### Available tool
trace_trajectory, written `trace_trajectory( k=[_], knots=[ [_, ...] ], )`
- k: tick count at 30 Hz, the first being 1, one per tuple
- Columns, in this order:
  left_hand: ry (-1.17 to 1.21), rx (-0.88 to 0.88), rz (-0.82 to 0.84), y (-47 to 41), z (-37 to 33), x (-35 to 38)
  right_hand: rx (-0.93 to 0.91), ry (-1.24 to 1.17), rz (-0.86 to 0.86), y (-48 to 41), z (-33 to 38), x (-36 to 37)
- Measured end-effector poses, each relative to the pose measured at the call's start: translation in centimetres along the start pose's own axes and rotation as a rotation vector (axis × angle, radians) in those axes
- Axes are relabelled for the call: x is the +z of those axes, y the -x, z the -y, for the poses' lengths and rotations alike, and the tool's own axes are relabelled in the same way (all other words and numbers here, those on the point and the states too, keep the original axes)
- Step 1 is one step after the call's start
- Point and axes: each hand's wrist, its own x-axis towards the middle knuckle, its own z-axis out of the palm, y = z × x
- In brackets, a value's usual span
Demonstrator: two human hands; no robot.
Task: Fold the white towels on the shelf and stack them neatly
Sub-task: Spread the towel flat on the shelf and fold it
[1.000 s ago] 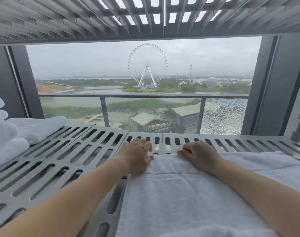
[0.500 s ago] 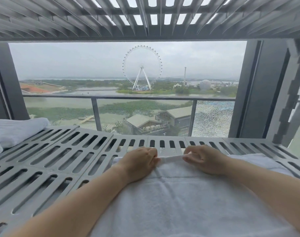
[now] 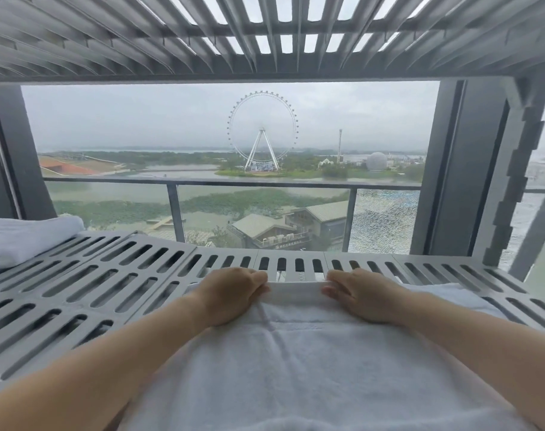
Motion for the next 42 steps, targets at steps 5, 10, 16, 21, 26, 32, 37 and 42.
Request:
trace_trajectory(
  k=[5,10,16,21,26,32,37,42],
  knots=[
    [-0.014,-0.027,0.082,-1.6,1.4,-1.6,-0.009,0.074,0.053,0.9,-2.2,-1.7],
    [-0.267,0.033,0.028,-4.6,1.1,-1.7,-0.027,0.165,0.051,0.8,-3.8,-2.5],
    [-0.519,0.073,-0.083,-7.4,1.9,-0.3,-0.100,0.298,-0.059,-1.4,-6.3,-3.4],
    [-0.557,0.037,-0.019,-8.4,2.9,2.7,-0.122,0.273,-0.086,-3.1,-7.8,-1.1],
    [-0.535,0.014,0.032,-8.8,3.1,3.5,-0.125,0.267,-0.218,-4.3,-8.9,0.4],
    [-0.392,-0.128,-0.060,-8.4,-0.1,1.7,-0.093,0.228,-0.286,-4.5,-8.8,0.5],
    [0.038,-0.273,0.096,-8.0,-4.7,0.1,-0.262,0.313,-0.458,-3.8,-7.8,0.0],
    [0.158,-0.367,0.504,-5.5,-6.2,1.8,-0.138,0.078,-0.377,-2.6,-6.9,0.0]
  ],
)
